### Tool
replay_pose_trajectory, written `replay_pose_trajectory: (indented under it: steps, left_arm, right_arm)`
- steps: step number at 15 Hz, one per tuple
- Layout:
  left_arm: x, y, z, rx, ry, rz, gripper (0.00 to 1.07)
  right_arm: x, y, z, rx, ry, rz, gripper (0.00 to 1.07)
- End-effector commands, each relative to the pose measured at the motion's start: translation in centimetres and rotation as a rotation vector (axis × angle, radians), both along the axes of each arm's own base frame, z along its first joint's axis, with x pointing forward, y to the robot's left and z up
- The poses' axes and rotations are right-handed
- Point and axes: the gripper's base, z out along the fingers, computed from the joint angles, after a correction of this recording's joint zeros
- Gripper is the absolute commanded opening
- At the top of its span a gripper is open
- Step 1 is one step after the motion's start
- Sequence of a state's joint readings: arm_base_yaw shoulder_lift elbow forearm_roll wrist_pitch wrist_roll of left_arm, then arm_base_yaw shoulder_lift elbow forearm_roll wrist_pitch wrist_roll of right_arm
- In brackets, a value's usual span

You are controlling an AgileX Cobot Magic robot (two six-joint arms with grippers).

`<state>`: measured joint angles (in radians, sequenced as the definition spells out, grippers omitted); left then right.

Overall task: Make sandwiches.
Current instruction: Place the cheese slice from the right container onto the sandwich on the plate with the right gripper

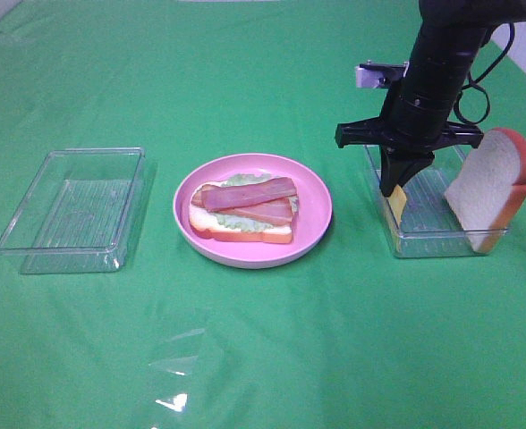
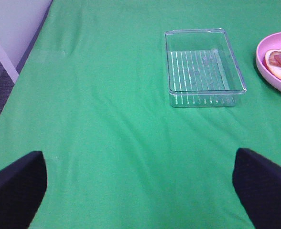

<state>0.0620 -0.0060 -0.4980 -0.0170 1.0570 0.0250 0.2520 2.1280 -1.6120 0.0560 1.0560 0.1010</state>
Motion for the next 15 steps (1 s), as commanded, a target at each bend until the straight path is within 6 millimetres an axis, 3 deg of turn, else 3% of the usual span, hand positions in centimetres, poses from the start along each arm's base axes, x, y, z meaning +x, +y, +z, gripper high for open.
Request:
replay_pose_trajectory:
  steps: [1,2,3,5,6,7,8,11,15]
  left_arm:
    - [-0.2,0.0,0.0,-0.004,-0.019,-0.005,1.00]
    - [-0.2,0.0,0.0,-0.004,-0.019,-0.005,1.00]
    - [-0.2,0.0,0.0,-0.004,-0.019,-0.005,1.00]
    - [-0.2,0.0,0.0,-0.004,-0.019,-0.005,1.00]
    - [-0.2,0.0,0.0,-0.004,-0.019,-0.005,1.00]
    - [-0.2,0.0,0.0,-0.004,-0.019,-0.005,1.00]
    - [-0.2,0.0,0.0,-0.004,-0.019,-0.005,1.00]
    - [-0.2,0.0,0.0,-0.004,-0.019,-0.005,1.00]
    - [-0.2,0.0,0.0,-0.004,-0.019,-0.005,1.00]
  right_arm:
    - [-0.4,-0.1,0.4,-0.002,0.018,-0.001,0.00]
    - [-0.7,-0.1,1.5,0.005,0.015,0.001,0.00]
    - [-1.5,-0.2,5.1,0.034,-0.049,0.022,0.00]
    - [-2.6,-0.1,9.2,0.099,-0.149,0.014,0.00]
    - [-2.6,-0.1,9.2,0.099,-0.149,0.014,0.00]
    - [-3.7,0.4,11.7,0.197,-0.205,0.038,0.00]
    - [-3.9,1.1,12.3,0.289,-0.226,0.049,0.00]
    - [-4.2,3.9,11.4,0.639,-0.265,0.091,0.00]
    - [-3.0,6.5,7.0,0.898,-0.218,0.052,0.00]
